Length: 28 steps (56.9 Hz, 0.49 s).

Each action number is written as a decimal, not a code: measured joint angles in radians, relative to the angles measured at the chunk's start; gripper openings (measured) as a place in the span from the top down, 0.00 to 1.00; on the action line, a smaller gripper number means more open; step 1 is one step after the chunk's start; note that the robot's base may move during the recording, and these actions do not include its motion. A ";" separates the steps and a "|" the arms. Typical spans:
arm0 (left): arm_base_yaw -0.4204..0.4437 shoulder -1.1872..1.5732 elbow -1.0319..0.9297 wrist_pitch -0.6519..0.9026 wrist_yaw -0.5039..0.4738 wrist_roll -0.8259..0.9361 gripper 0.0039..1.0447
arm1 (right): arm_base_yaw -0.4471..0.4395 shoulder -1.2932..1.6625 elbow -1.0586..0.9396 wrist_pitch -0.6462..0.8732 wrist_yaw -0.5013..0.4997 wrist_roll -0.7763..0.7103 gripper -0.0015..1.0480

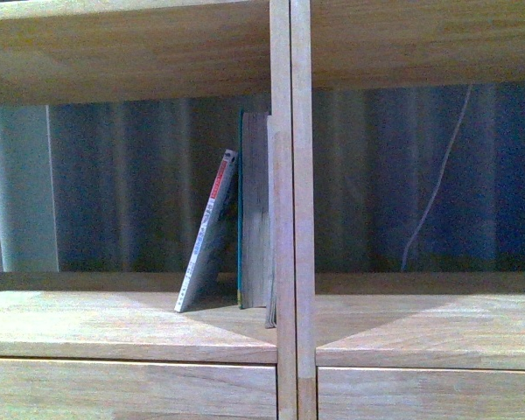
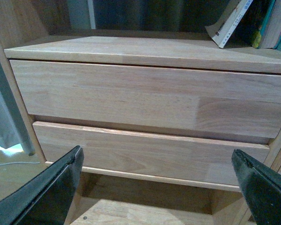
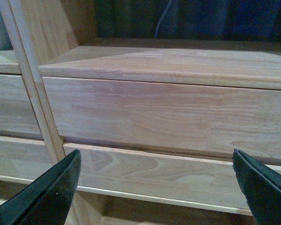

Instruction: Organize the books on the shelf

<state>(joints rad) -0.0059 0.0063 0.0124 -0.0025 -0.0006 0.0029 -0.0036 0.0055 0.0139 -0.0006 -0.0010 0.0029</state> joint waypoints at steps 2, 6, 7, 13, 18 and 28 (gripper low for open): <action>0.000 0.000 0.000 0.000 0.000 0.000 0.07 | 0.000 0.000 0.000 0.000 0.000 0.000 0.07; 0.000 0.000 0.000 0.000 0.000 0.000 0.07 | 0.000 0.000 0.000 0.000 0.000 0.000 0.07; 0.000 0.000 0.000 0.000 0.000 0.000 0.07 | 0.000 0.000 0.000 0.000 0.000 0.000 0.07; 0.000 0.000 0.000 0.000 0.000 0.000 0.07 | 0.000 0.000 0.000 0.000 0.000 0.000 0.07; 0.000 0.000 0.000 0.000 0.000 0.000 0.07 | 0.000 0.000 0.000 0.000 0.000 0.000 0.07; 0.000 0.000 0.000 0.000 0.000 0.000 0.07 | 0.000 0.000 0.000 0.000 0.000 0.000 0.07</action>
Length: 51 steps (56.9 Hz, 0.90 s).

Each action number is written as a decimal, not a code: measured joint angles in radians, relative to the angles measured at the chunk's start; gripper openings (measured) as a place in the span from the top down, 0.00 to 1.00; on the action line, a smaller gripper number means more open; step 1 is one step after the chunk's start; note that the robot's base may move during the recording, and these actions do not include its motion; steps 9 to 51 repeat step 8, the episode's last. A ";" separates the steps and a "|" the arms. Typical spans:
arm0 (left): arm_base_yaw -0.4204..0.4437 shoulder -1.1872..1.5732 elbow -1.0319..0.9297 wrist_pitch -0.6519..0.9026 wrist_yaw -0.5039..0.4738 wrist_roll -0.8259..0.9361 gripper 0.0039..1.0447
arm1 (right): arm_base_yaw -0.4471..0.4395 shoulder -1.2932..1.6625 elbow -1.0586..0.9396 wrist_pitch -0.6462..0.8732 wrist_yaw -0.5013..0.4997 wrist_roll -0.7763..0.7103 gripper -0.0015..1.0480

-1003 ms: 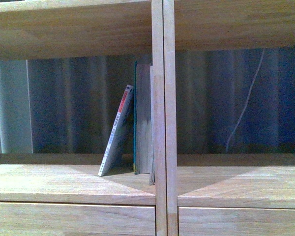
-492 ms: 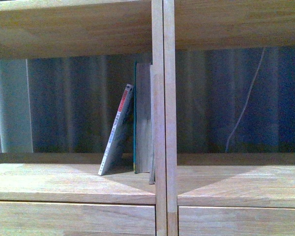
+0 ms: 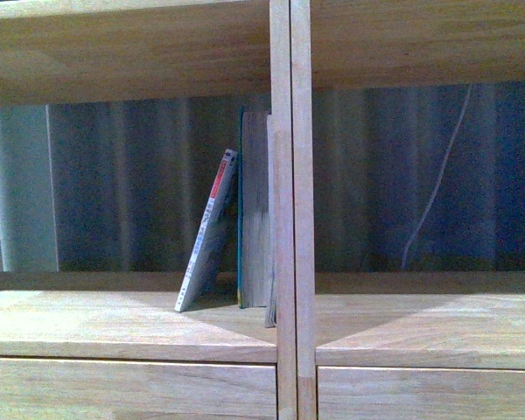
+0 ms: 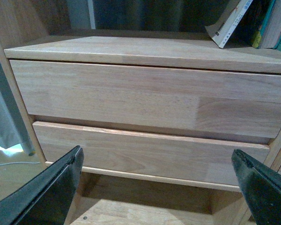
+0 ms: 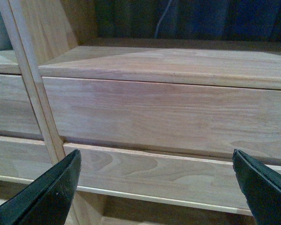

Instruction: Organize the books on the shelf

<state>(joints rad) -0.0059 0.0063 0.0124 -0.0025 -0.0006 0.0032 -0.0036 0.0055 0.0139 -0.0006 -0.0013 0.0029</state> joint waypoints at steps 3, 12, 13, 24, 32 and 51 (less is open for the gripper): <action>0.000 0.000 0.000 0.000 0.000 0.000 0.07 | 0.000 0.000 0.000 0.000 0.000 0.000 0.07; 0.000 0.000 0.000 0.000 0.000 0.000 0.07 | 0.000 0.000 0.000 0.000 0.000 0.000 0.07; 0.000 0.000 0.000 0.000 0.000 0.000 0.07 | 0.000 0.000 0.000 0.000 0.000 0.000 0.07; 0.000 0.000 0.000 0.000 0.000 0.000 0.07 | 0.000 0.000 0.000 0.000 0.000 0.000 0.07; 0.000 0.000 0.000 0.000 0.000 0.000 0.07 | 0.000 0.000 0.000 0.000 0.000 0.000 0.07; 0.000 0.000 0.000 0.000 0.000 0.000 0.07 | 0.000 0.000 0.000 0.000 0.000 0.000 0.07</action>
